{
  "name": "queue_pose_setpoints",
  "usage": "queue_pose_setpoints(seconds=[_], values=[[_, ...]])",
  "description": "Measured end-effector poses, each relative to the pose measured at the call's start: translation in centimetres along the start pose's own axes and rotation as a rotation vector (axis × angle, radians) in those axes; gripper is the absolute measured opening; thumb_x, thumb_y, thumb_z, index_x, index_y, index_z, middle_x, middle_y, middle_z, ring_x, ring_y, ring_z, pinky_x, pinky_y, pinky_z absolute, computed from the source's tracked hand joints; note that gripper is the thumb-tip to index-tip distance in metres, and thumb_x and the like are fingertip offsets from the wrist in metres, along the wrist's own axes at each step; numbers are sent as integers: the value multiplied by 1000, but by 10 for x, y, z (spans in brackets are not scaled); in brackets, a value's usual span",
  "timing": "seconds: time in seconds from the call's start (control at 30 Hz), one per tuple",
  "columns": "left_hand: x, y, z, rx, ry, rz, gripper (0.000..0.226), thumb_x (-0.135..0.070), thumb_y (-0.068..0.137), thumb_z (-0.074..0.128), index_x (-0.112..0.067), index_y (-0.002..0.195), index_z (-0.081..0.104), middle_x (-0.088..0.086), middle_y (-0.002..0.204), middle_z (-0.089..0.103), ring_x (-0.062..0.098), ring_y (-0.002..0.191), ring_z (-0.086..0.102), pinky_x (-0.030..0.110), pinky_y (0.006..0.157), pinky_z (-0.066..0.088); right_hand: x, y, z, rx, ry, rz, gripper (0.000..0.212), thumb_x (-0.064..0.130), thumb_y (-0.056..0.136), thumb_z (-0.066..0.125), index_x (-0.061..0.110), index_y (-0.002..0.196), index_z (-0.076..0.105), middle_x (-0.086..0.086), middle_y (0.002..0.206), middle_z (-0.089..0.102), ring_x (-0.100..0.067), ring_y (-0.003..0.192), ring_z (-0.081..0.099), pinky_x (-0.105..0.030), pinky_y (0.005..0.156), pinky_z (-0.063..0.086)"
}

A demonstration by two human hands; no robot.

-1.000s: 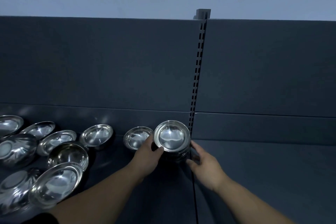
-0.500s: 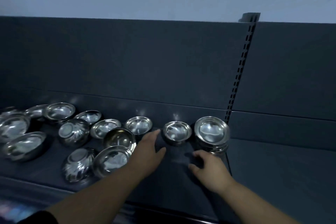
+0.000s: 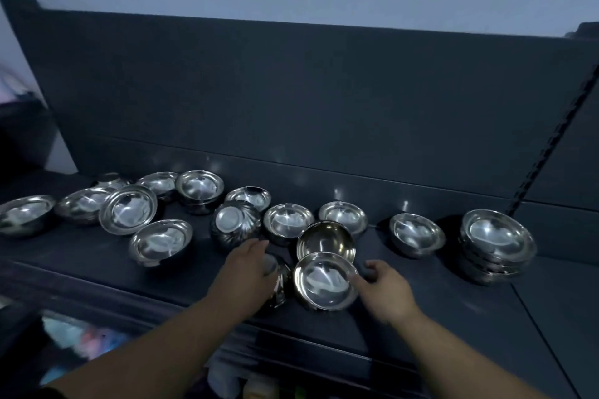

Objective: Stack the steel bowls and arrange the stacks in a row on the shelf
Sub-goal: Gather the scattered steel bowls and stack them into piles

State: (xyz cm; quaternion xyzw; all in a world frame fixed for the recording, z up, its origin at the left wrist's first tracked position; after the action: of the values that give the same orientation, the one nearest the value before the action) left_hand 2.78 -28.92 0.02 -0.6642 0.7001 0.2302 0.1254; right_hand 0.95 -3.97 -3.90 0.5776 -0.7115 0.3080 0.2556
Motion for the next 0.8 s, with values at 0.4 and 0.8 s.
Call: queue_pose_setpoints(seconds=[0.4,0.8], values=[[2,15,11,25,-102,54,57,-41,90,57,-18,140,43,-3,146,39,10,134,36,11,101,21,2,3,2,-37,85,24,11,16,84,62,24,85,68,8,85,72,-12,81,66,-21,66,47],[-22,44,4,-21,-296,-108,17,-32,84,63,-21,91,73,-8,82,71,1,77,64,9,64,44,16,40,-12,8,454,-66,18,37,85,70,20,81,73,0,71,72,-19,65,66,-43,74,57]])
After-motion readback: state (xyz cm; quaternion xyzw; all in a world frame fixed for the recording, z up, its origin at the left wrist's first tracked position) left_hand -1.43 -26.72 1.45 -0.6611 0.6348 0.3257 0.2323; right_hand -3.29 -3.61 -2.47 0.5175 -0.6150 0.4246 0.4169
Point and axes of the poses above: each hand's wrist, its own y-axis towards the middle knuckle, its own z-axis out of the palm, x = y × z, the point moved 7 cm from there along y, towards the middle knuckle
